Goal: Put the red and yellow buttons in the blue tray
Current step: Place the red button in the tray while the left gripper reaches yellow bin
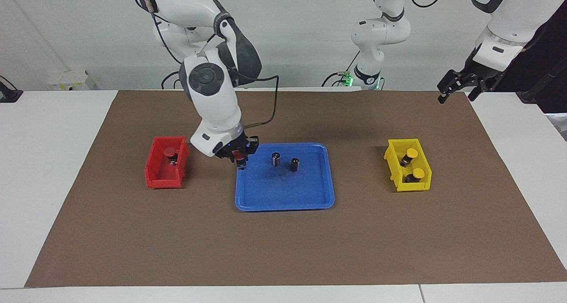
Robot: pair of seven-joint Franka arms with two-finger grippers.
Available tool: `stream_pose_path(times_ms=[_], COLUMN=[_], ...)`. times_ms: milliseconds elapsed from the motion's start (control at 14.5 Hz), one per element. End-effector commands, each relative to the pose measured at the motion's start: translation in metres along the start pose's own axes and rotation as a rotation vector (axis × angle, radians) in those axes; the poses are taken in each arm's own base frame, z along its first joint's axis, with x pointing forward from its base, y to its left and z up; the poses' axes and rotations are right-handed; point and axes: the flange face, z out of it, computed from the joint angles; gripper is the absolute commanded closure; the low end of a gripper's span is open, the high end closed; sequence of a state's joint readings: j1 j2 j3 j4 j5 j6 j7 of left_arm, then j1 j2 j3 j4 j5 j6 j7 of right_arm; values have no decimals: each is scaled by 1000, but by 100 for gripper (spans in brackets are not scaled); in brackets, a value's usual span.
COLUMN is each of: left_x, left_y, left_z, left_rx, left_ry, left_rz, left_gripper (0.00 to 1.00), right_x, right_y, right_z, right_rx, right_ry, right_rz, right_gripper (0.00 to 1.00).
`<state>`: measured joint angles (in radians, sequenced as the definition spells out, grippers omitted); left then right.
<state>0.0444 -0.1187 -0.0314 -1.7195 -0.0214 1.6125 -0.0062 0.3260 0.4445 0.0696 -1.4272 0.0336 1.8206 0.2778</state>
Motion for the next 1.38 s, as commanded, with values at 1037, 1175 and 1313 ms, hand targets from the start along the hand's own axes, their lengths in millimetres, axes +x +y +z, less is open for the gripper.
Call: stream_pose_path(times_ms=[1037, 1175, 1313], left_x=[25, 28, 26], left_y=[32, 28, 22], left_z=[192, 203, 208], left_rx=[1, 1, 1], left_ry=[55, 44, 34], left_rz=[67, 62, 59], left_gripper=[32, 32, 32], right_x=[14, 10, 7], right_y=[-51, -61, -70], right_z=[70, 75, 82], right_rx=[63, 65, 64], right_ry=[78, 80, 79], right_rz=[135, 140, 147], right_gripper=[89, 89, 88])
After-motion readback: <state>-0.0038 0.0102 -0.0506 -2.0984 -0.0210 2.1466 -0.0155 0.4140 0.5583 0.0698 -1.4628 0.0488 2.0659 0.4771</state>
